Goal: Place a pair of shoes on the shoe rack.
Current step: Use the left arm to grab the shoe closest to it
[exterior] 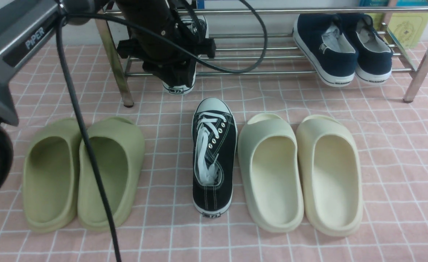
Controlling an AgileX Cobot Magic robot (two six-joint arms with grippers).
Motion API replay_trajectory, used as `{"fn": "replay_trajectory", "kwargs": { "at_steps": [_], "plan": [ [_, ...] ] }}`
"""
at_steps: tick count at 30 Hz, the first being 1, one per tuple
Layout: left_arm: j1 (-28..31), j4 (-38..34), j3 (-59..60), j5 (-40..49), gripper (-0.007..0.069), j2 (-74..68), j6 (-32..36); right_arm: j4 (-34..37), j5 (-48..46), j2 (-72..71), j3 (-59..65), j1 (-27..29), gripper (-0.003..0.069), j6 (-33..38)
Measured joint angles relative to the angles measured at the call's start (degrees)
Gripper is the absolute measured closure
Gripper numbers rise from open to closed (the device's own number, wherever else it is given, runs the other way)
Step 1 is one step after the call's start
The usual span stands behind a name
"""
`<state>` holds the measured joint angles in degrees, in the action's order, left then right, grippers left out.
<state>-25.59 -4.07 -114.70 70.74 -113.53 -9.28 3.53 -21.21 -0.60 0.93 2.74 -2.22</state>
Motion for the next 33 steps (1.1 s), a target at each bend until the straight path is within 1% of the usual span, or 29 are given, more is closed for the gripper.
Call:
{"fn": "replay_trajectory", "kwargs": {
  "at_steps": [5,7,9,11,13,16,18,21,25,27,30,32,33],
  "plan": [
    [-7.71,2.62,12.98,-0.1,0.0354,5.14,-0.78,0.0,0.0,0.0,0.0,0.0,0.0421,0.0],
    [-9.18,3.45,15.98,-0.72,0.0354,5.32,-1.72,0.0,0.0,0.0,0.0,0.0,0.0421,0.0],
    [-10.88,4.73,21.03,-5.08,0.0351,5.39,-4.22,0.0,0.0,0.0,0.0,0.0,0.0421,0.0],
    [-11.07,5.08,23.12,-8.56,0.0337,5.44,-5.93,0.0,0.0,0.0,0.0,0.0,0.0421,0.0],
    [-11.07,5.95,24.09,-11.42,0.0307,5.44,-7.49,0.0,0.0,0.0,0.0,0.0,0.0421,0.0],
    [-11.01,8.59,24.41,-15.08,0.0218,5.44,-10.74,0.0,0.0,0.0,0.0,0.0,0.0421,0.0],
    [-11.01,9.96,24.41,-16.11,0.0157,4.84,-12.57,0.0,0.0,0.0,0.0,0.0,0.0421,0.0],
    [-11.01,11.16,24.41,-15.56,0.0091,2.74,-14.26,0.0,0.0,0.0,0.0,0.0,0.0421,0.0],
    [-11.01,12.28,24.41,-14.6,0.0066,-0.81,-15.11,0.0,0.0,0.0,0.0,0.0,0.0421,0.0],
    [-11.01,12.22,24.41,-14.92,0.0074,-1.64,-15.17,0.0,0.0,0.0,0.0,0.0,0.0421,0.0],
    [-11.01,11.55,24.41,-16.69,0.0167,-3.1,-15.81,0.0,0.0,0.0,0.0,0.0,0.0421,0.0],
    [-11.01,11.48,24.41,-17.37,0.0282,-3.37,-17.23,0.0,0.0,0.0,0.0,0.0,0.0421,0.0],
    [-11.01,12.18,24.41,-17.38,0.0381,-3.43,-18.63,0.0,0.0,0.0,0.0,0.0,0.0421,0.0]
  ]
}}
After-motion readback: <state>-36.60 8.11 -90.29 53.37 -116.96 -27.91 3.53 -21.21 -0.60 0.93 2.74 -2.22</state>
